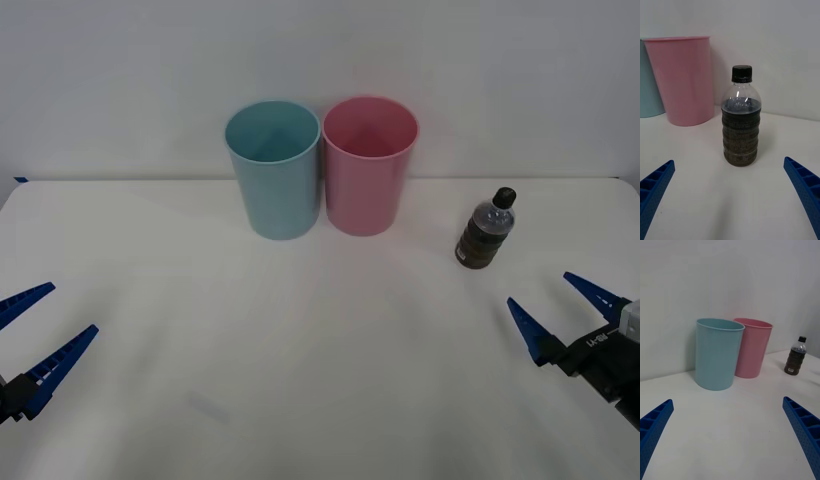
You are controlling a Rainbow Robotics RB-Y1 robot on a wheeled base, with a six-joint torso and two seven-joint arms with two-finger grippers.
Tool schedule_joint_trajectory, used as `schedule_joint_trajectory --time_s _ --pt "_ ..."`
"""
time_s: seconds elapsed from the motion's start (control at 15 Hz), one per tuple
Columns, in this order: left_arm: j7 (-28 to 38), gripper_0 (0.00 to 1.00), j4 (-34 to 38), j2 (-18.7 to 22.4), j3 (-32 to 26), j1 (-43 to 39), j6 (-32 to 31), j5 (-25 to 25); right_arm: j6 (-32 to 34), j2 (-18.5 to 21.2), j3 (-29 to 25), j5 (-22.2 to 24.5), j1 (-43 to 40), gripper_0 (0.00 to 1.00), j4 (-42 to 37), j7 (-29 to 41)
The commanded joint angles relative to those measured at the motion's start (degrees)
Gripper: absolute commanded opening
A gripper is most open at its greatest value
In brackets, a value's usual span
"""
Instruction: Grasp the object on the table and drop it into the matching bin: aluminum can to the light blue bin, PET bottle to the pink bin.
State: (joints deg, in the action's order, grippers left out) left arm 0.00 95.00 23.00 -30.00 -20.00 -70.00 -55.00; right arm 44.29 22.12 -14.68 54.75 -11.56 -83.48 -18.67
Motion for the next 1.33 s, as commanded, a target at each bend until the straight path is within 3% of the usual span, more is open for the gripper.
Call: schedule_joint_trajectory --time_s 0.07,1.33 --pt "0.0 1.0 0.0 0.0 0.0 0.0 0.0 0.0 -1.1 -0.1 0.7 0.5 3.5 1.0 3.9 -0.9" --pt "0.0 1.0 0.0 0.0 0.0 0.0 0.0 0.0 -5.8 -1.3 4.7 1.3 25.5 1.0 27.1 -6.1"
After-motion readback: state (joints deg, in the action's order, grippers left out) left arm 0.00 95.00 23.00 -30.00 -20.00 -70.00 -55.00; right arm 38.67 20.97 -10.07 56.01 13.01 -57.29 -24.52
